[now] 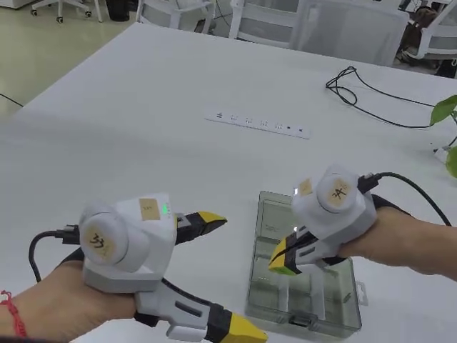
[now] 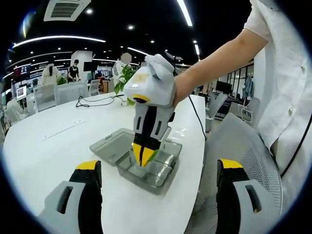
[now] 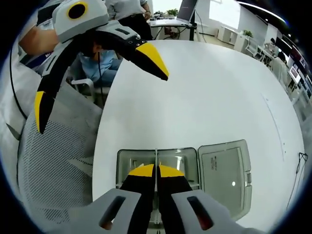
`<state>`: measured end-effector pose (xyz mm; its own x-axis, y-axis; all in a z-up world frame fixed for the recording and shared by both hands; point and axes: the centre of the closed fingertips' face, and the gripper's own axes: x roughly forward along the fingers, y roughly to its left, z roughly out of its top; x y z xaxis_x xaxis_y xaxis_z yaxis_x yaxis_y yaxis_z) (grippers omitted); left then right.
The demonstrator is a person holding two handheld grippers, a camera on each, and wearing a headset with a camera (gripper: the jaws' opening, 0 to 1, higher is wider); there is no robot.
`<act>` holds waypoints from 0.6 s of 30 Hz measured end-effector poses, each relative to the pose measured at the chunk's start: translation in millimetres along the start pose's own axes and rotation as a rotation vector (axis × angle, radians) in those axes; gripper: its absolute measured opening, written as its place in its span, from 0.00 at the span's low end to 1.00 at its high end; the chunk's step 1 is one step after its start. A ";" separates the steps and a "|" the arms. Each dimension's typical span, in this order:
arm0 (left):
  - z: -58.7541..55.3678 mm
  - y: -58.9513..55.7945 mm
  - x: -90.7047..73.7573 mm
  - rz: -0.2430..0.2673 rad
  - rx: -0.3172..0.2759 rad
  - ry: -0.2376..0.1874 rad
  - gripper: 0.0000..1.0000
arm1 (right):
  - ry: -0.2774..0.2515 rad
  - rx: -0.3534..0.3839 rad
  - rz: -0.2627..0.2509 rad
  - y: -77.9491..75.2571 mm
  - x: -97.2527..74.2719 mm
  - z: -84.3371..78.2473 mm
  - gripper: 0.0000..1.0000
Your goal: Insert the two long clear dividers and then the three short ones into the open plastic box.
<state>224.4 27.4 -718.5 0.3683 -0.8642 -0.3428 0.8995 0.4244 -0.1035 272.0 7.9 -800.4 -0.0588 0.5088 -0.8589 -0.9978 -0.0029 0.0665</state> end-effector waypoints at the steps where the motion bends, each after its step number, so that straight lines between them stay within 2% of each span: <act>1: -0.7 0.1 0.1 0.000 0.001 0.002 1.00 | 0.002 0.001 0.002 0.0 0.9 -0.2 0.02; 18: -2.3 1.2 0.5 -0.005 -0.002 0.003 1.00 | 0.076 -0.037 0.009 1.8 13.2 -6.4 0.02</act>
<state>225.1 28.1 -721.0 0.3636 -0.8654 -0.3447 0.9008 0.4209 -0.1065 269.2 9.1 -814.9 -0.0683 0.4414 -0.8947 -0.9976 -0.0394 0.0567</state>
